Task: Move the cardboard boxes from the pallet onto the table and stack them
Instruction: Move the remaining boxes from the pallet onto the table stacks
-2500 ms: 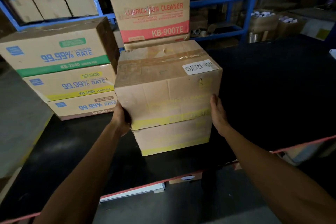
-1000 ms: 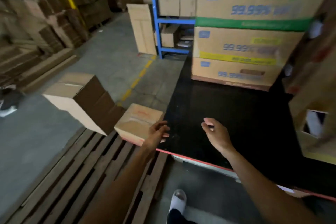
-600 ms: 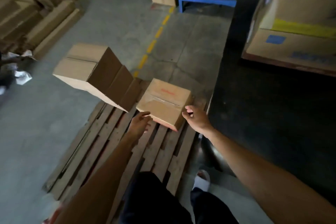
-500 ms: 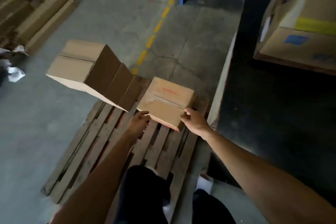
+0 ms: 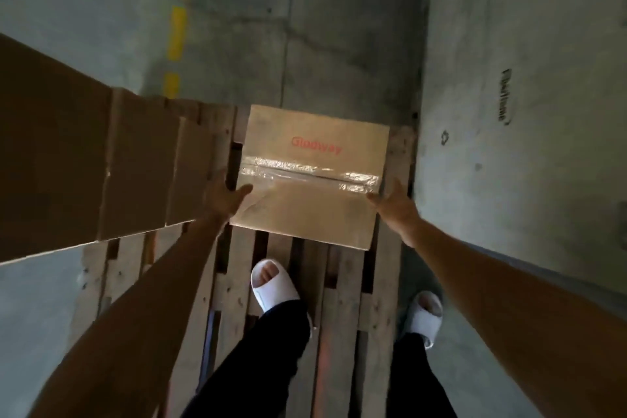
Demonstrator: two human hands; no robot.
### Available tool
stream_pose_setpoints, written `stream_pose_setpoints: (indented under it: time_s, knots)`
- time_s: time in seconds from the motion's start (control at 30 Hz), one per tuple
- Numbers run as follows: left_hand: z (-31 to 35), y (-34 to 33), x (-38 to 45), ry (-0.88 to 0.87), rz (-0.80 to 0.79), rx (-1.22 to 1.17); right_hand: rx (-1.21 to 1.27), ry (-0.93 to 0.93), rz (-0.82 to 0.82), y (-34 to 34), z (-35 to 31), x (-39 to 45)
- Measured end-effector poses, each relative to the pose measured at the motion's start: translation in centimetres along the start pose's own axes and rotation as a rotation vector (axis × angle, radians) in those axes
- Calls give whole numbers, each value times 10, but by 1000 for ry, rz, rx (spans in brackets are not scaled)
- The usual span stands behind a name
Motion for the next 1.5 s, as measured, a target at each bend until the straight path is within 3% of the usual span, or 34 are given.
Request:
stream_pose_setpoints:
  time_s: [0.1, 0.33, 0.47, 0.57, 0.73, 0.97, 1.07, 1.33, 1.5]
  knots:
    - [-37, -16, 43, -50, -82, 76, 47, -100, -21, -28, 10, 53]
    - [-117, -50, 85, 65, -275, -307, 310, -312, -141, -76, 58, 103]
    - [-116, -57, 68, 149, -294, -398, 367, -259, -76, -76, 58, 89]
    - [-98, -41, 39, 176, -373, -417, 345, -249, -121, -62, 47, 60]
    - [-36, 17, -32, 149, -337, -475, 397, -125, -220, -16, 5, -27]
    - [102, 111, -164, -112, 23, -520, 317, 128, -169, 75, -51, -176]
    - [153, 134, -231, -219, 76, -538, 311, 246, -170, 119, -62, -231]
    - [257, 129, -404, -531, 211, -611, 358, 572, -213, 242, -22, -361]
    - [299, 103, -474, -618, 219, -599, 420, 638, -201, 304, 26, -413]
Point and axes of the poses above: each hand's wrist, its own x-axis towards the middle knuckle, its own y-axis out of the back of the hand, z = x × y, the point moved 6 cm from there along x, towards the middle knuckle, and after that the axes turned 14 degrees about -y, right-handed, at the moved point
